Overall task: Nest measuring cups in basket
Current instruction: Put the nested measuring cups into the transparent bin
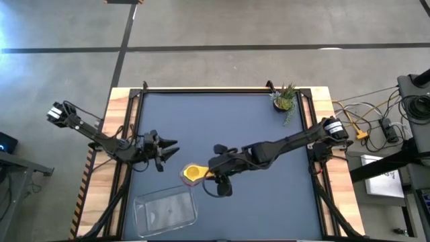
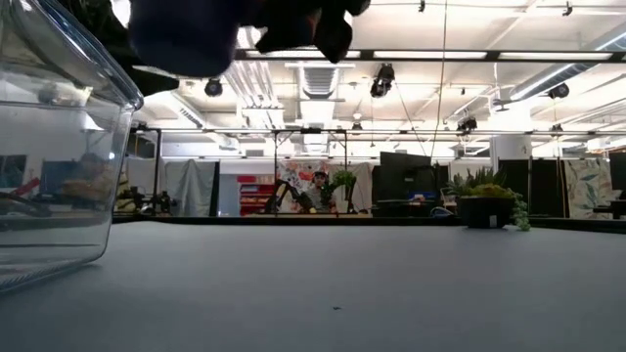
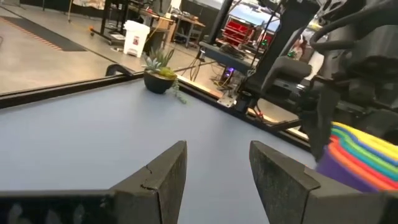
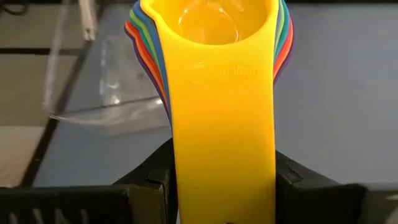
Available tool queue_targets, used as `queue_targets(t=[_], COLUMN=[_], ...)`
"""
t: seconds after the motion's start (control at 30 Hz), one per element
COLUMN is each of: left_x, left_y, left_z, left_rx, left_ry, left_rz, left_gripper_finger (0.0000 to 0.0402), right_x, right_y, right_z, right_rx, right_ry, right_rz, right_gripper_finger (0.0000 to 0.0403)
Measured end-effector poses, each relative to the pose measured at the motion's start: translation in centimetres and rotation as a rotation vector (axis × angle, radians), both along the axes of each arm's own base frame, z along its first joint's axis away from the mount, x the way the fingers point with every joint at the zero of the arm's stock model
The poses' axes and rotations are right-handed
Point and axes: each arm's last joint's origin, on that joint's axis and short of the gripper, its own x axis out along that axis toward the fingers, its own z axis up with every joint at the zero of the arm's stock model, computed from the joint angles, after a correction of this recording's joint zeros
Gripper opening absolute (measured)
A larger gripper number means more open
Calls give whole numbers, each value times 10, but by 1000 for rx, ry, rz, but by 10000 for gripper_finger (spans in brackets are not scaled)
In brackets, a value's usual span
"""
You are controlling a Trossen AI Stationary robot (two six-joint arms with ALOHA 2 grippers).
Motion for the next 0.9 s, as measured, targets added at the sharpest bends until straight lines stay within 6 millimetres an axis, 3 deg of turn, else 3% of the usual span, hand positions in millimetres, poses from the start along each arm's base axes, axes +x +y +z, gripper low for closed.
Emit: queue_targets(t=[0.5,0.67,0.9], left_x=[-7,-9,-11], left_y=[6,8,10], left_z=[10,10,11], left_rx=[33,32,29], left_ry=[-42,-36,-38], left_rz=[9,21,23], left_gripper_finger=[159,159,159], right_x=[12,30,60], right_y=[13,22,35], right_z=[11,6,15], right_rx=[108,122,96], right_ry=[-184,-179,-214], right_rz=[85,134,196], right_gripper_finger=[129,128,128])
